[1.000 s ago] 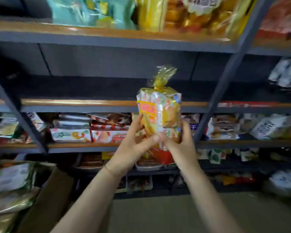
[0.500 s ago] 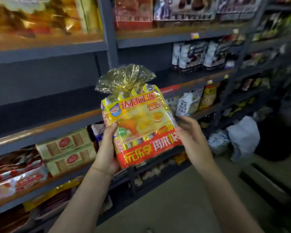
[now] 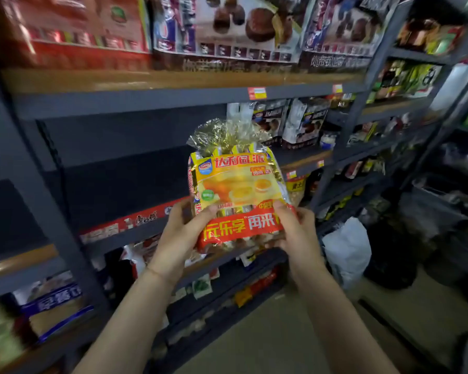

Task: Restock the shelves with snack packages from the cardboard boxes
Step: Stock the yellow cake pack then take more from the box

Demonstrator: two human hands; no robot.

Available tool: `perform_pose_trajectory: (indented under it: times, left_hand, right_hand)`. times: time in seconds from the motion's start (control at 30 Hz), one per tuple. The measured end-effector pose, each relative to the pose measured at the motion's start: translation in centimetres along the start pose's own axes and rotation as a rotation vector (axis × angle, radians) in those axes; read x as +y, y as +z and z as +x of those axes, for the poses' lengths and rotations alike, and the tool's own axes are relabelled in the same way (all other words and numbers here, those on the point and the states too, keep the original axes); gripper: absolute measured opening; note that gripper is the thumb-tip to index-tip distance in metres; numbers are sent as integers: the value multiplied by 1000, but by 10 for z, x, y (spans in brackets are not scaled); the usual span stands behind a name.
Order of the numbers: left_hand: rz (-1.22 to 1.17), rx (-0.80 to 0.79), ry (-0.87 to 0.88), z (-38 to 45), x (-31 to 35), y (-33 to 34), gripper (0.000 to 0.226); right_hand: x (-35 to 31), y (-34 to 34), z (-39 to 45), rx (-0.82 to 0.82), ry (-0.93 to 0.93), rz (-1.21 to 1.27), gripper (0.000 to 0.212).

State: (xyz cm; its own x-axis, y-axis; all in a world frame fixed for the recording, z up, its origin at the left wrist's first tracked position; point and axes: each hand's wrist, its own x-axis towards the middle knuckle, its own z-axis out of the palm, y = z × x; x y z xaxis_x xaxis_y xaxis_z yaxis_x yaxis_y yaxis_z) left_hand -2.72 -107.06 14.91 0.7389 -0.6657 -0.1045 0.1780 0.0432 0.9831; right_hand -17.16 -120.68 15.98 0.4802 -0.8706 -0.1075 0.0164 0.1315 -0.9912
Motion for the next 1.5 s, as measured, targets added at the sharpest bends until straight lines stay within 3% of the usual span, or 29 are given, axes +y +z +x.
perform_pose_trajectory:
  times: [0.1, 0.27, 0.37, 0.47, 0.57, 0.73, 0.87, 1.03, 1.2, 1.4, 1.5]
  left_hand:
    - [6, 31, 25, 30, -1, 28, 70]
    - [13, 231, 78, 90, 9, 58, 87]
    - [1, 361, 109, 126, 20, 67, 89]
    - [-1, 416, 129, 159, 24, 78, 66]
    - [99, 459, 131, 199, 24, 83, 56]
    - [300, 651, 94, 278, -3, 51, 66]
    - [326, 770, 143, 297, 8, 71, 68]
    - [299, 723, 168, 324, 12, 87, 76]
    - [387, 681, 82, 345, 9, 83, 92]
    - [172, 528, 129, 350, 5, 79, 73]
    - [104, 521, 67, 343, 9, 76, 58]
  right_hand:
    - [-10, -14, 41, -47, -31, -20, 46]
    - [-22, -20, 129, -231, -124, -109, 24]
    - [-26, -14, 184, -347, -199, -207, 31]
    - [-27, -7, 239, -417, -251, -243, 39]
    - [-30, 10, 291, -458, -303, -377, 40]
    - [-34, 49, 353, -623, -334, -691, 40]
    - [-28, 70, 381, -745, -238, -640, 52]
    - [-27, 83, 407, -750, -104, -509, 58]
    - [-20, 96, 419, -811, -109, -495, 57]
    - [-15, 105, 424, -828, -96, -462, 50]
    - [-22, 109, 417, -798, -77, -408, 27]
